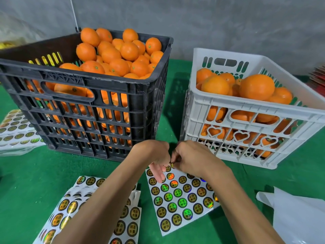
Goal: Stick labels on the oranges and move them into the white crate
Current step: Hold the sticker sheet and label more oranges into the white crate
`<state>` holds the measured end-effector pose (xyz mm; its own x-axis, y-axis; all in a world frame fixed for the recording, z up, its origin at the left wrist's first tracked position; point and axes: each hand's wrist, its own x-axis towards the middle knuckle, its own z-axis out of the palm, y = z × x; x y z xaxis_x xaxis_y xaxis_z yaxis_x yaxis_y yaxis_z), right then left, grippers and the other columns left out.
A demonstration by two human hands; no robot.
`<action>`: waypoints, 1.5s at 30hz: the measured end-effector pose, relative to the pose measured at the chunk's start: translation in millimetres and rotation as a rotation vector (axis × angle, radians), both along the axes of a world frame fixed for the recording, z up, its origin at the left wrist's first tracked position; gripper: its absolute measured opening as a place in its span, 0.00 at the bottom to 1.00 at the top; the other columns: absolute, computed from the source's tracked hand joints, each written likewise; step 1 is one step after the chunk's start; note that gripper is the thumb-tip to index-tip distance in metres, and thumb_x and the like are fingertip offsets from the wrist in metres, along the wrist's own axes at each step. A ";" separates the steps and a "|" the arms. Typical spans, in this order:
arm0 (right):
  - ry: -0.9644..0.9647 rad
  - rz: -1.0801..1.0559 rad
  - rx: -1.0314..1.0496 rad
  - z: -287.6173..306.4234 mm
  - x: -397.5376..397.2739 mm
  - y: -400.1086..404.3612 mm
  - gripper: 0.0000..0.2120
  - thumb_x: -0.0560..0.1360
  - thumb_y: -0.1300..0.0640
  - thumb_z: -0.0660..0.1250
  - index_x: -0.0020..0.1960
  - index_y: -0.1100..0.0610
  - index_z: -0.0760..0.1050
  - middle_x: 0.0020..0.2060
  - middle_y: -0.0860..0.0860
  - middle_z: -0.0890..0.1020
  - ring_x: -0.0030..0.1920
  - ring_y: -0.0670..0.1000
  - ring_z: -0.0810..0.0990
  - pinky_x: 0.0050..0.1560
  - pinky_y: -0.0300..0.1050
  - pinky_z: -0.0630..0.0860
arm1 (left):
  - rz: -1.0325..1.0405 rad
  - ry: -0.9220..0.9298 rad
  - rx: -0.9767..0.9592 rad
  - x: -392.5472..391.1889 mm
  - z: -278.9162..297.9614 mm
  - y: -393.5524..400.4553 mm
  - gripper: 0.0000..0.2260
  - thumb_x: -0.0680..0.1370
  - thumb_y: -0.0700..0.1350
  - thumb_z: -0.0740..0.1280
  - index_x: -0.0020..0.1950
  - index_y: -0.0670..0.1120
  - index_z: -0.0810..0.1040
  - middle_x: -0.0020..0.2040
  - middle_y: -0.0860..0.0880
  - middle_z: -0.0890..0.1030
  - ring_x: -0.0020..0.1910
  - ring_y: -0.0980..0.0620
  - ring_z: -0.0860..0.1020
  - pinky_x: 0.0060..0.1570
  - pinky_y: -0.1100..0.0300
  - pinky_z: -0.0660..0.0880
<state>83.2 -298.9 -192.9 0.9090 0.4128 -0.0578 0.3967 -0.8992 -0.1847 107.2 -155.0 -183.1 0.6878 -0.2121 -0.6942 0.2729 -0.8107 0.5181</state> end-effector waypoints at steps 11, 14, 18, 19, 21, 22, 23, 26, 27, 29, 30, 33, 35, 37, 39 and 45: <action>0.275 -0.025 0.294 5.3 6.7 -20.7 0.04 0.75 0.50 0.76 0.50 0.43 0.87 0.44 0.41 0.86 0.44 0.42 0.82 0.51 0.41 0.80 | 0.029 -0.034 0.002 -0.9 -2.2 -2.7 0.23 0.85 0.34 0.59 0.78 0.37 0.56 0.52 0.35 0.83 0.39 0.39 0.87 0.44 0.45 0.85; 0.329 -0.044 0.347 18.8 2.4 -25.8 0.06 0.78 0.52 0.71 0.46 0.48 0.87 0.42 0.40 0.86 0.44 0.38 0.83 0.45 0.35 0.78 | -0.008 -0.067 0.045 -4.9 2.1 -2.2 0.20 0.85 0.35 0.60 0.76 0.36 0.60 0.57 0.35 0.83 0.45 0.40 0.88 0.48 0.45 0.85; 0.188 -0.056 0.398 52.9 -11.6 -25.8 0.17 0.84 0.50 0.61 0.38 0.52 0.78 0.33 0.42 0.83 0.35 0.47 0.83 0.40 0.48 0.79 | -0.145 -0.353 0.118 -10.0 35.9 1.5 0.11 0.82 0.38 0.64 0.64 0.39 0.77 0.55 0.41 0.85 0.51 0.43 0.87 0.52 0.48 0.85; 0.099 -0.060 0.425 62.4 -15.6 -24.2 0.18 0.85 0.48 0.60 0.38 0.51 0.76 0.32 0.47 0.82 0.33 0.50 0.82 0.38 0.52 0.78 | -0.117 -0.402 0.041 -11.8 48.2 2.4 0.10 0.82 0.36 0.63 0.62 0.39 0.77 0.53 0.42 0.85 0.48 0.44 0.87 0.49 0.50 0.85; -0.060 -0.065 0.588 79.2 -22.6 -20.6 0.20 0.85 0.44 0.57 0.39 0.51 0.74 0.30 0.50 0.80 0.28 0.47 0.78 0.33 0.51 0.75 | -0.033 -0.561 -0.097 -19.0 74.7 4.9 0.07 0.82 0.35 0.62 0.58 0.41 0.76 0.47 0.43 0.85 0.45 0.45 0.87 0.45 0.53 0.85; -0.110 -0.056 0.711 86.3 -25.9 -18.4 0.19 0.85 0.43 0.56 0.42 0.51 0.76 0.30 0.50 0.80 0.27 0.46 0.77 0.32 0.45 0.72 | 0.004 -0.652 -0.143 -23.4 86.6 6.5 0.06 0.82 0.35 0.61 0.55 0.43 0.76 0.44 0.45 0.85 0.43 0.46 0.87 0.45 0.52 0.85; -0.128 -0.040 0.856 93.4 -29.5 -15.8 0.19 0.86 0.43 0.55 0.46 0.50 0.78 0.29 0.50 0.79 0.26 0.46 0.75 0.32 0.40 0.71 | 0.038 -0.743 -0.187 -28.2 97.1 8.0 0.06 0.82 0.35 0.61 0.52 0.45 0.75 0.42 0.46 0.85 0.43 0.47 0.87 0.47 0.49 0.84; 0.008 -0.011 1.367 108.8 -37.5 -6.9 0.17 0.85 0.41 0.56 0.55 0.46 0.81 0.26 0.56 0.76 0.21 0.52 0.70 0.29 0.42 0.73 | 0.124 -1.026 -0.409 -49.0 118.5 9.4 0.11 0.84 0.37 0.59 0.52 0.53 0.76 0.43 0.51 0.82 0.39 0.54 0.85 0.46 0.49 0.83; 0.089 -0.014 1.518 114.2 -38.6 -4.1 0.17 0.84 0.39 0.58 0.57 0.45 0.82 0.25 0.58 0.74 0.20 0.53 0.68 0.28 0.43 0.72 | 0.129 -1.142 -0.450 -55.7 124.7 10.7 0.12 0.85 0.39 0.59 0.53 0.55 0.76 0.43 0.52 0.82 0.37 0.56 0.84 0.44 0.51 0.83; 0.268 -0.033 1.750 123.4 -39.9 1.2 0.19 0.79 0.35 0.63 0.58 0.45 0.83 0.24 0.59 0.73 0.16 0.53 0.66 0.23 0.42 0.69 | 0.159 -1.336 -0.511 -64.7 133.5 14.4 0.11 0.85 0.42 0.61 0.59 0.57 0.77 0.42 0.54 0.81 0.35 0.57 0.83 0.37 0.57 0.81; 0.324 -0.032 1.811 126.5 -40.1 2.7 0.20 0.77 0.35 0.62 0.59 0.45 0.83 0.24 0.59 0.73 0.16 0.53 0.66 0.22 0.42 0.68 | 0.194 -1.406 -0.568 -66.9 137.9 17.2 0.10 0.85 0.42 0.62 0.61 0.56 0.77 0.43 0.55 0.81 0.34 0.56 0.83 0.33 0.61 0.80; 0.353 -0.025 1.884 131.1 -41.6 6.7 0.22 0.77 0.37 0.59 0.60 0.47 0.83 0.26 0.60 0.74 0.15 0.53 0.66 0.21 0.42 0.69 | 0.309 -1.725 -0.460 -64.3 150.2 33.4 0.07 0.82 0.42 0.68 0.57 0.52 0.80 0.43 0.58 0.81 0.38 0.57 0.81 0.34 0.65 0.76; 0.357 -0.022 1.914 130.8 -41.9 7.9 0.22 0.77 0.37 0.59 0.60 0.47 0.83 0.28 0.61 0.75 0.16 0.53 0.67 0.21 0.43 0.70 | 0.331 -1.793 -0.180 -52.2 156.6 49.5 0.05 0.80 0.42 0.70 0.55 0.49 0.81 0.46 0.57 0.81 0.44 0.55 0.78 0.42 0.61 0.73; 0.367 -0.008 1.920 130.7 -40.4 7.9 0.22 0.79 0.37 0.58 0.61 0.46 0.83 0.30 0.62 0.77 0.16 0.54 0.68 0.22 0.44 0.71 | 0.283 -1.520 0.062 -28.3 167.7 66.3 0.06 0.81 0.45 0.69 0.58 0.50 0.79 0.53 0.53 0.81 0.50 0.51 0.78 0.47 0.55 0.72; 0.379 0.004 1.922 130.6 -38.5 8.6 0.22 0.79 0.37 0.57 0.62 0.46 0.82 0.31 0.62 0.78 0.17 0.54 0.68 0.23 0.45 0.70 | 0.221 -1.081 0.213 0.6 184.1 76.0 0.11 0.81 0.48 0.70 0.63 0.51 0.76 0.59 0.50 0.80 0.53 0.48 0.79 0.51 0.54 0.76; 0.393 0.022 1.866 124.8 -34.2 13.4 0.24 0.78 0.33 0.56 0.60 0.42 0.83 0.34 0.63 0.79 0.19 0.55 0.70 0.26 0.49 0.72 | -0.101 -0.479 0.377 81.9 208.9 58.7 0.30 0.77 0.40 0.75 0.77 0.50 0.70 0.69 0.42 0.76 0.59 0.41 0.81 0.51 0.43 0.84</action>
